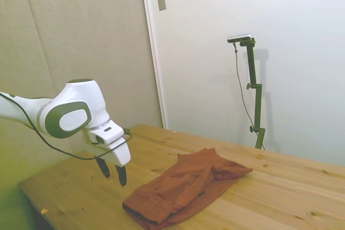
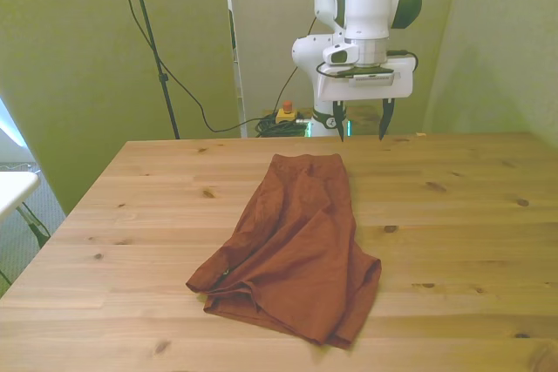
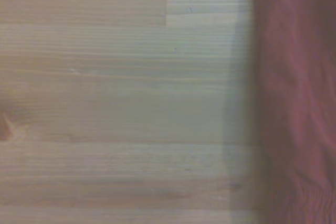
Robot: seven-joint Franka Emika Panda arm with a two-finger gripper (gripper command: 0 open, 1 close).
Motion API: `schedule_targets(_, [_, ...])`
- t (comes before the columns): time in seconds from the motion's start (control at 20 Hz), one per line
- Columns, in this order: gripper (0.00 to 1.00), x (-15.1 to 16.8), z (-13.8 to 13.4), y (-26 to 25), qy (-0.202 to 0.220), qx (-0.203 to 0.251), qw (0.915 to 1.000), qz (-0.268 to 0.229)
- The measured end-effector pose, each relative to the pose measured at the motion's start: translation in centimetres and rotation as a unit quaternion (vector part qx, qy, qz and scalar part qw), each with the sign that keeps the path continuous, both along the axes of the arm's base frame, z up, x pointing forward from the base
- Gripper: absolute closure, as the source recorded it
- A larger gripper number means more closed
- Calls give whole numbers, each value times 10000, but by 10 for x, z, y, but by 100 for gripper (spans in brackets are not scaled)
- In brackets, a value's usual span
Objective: Unfold the shorts
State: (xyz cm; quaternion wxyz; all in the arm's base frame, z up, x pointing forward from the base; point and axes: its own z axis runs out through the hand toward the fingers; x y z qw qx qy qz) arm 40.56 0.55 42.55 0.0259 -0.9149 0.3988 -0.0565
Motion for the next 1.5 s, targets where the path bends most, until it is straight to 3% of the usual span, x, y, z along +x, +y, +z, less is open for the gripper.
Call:
schedule_targets(0.25, [0,5,16,-18,-153,78,9997,-195])
schedule_targets(0.4, [0,4,41,-66,-254,231,9985,-429])
schedule_targets(0.55, [0,-15,49,-123,-276,460,9965,-644])
schedule_targets(0.75, [0,-34,20,-195,-138,1019,9901,-951])
schedule_targets(0.9, [0,-30,0,-236,54,1420,9834,-1128])
schedule_targets(1.3, [0,14,-41,-254,591,1924,9736,-1079])
schedule_targets(1.35, [100,16,-46,-251,636,1955,9734,-1008])
schedule_targets(1.5, [100,19,-54,-237,744,2140,9708,-794])
